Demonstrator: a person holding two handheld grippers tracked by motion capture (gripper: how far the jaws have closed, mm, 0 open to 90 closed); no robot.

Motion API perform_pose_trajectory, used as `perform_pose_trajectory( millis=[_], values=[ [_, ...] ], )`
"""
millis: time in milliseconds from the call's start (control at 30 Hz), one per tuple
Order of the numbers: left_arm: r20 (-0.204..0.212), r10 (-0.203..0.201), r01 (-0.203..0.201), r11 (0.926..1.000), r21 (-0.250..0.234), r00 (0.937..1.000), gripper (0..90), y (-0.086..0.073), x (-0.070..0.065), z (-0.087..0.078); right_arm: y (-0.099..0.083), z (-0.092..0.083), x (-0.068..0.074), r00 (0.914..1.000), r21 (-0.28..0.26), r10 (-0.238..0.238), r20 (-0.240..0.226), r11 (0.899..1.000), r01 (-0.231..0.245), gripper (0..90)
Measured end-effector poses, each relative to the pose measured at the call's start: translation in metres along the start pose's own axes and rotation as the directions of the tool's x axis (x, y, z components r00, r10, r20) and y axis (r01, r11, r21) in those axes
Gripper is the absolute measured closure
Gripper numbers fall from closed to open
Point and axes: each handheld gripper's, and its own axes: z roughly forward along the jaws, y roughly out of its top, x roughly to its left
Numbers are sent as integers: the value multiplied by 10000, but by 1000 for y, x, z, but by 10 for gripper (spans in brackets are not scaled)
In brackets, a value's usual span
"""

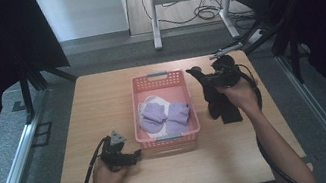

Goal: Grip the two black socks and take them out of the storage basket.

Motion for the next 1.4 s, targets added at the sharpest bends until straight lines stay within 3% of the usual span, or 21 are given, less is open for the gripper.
perform_pose_trajectory(
  millis=[333, 933, 1133, 1400],
  values=[
    [6, -14, 14, 10000, 5, 10000, 123, 0, 0, 0, -26, 0, -21, 9974, 6, 320, 641, 9995, -321, 794],
    [6, -9, 9, 10000, 10, 10000, 124, 0, 0, 0, -83, 50, -36, 9934, 850, 690, 913, 9934, -768, 765],
    [2, -8, 8, 10000, 11, 10000, 124, 0, 0, 0, -90, 63, -34, 9949, 1202, 726, 701, 9895, -807, 629],
    [5, -7, 7, 10000, 11, 10000, 125, 0, 0, 0, -82, 47, -29, 9969, 704, 508, 608, 9960, -550, 456]
  ],
)
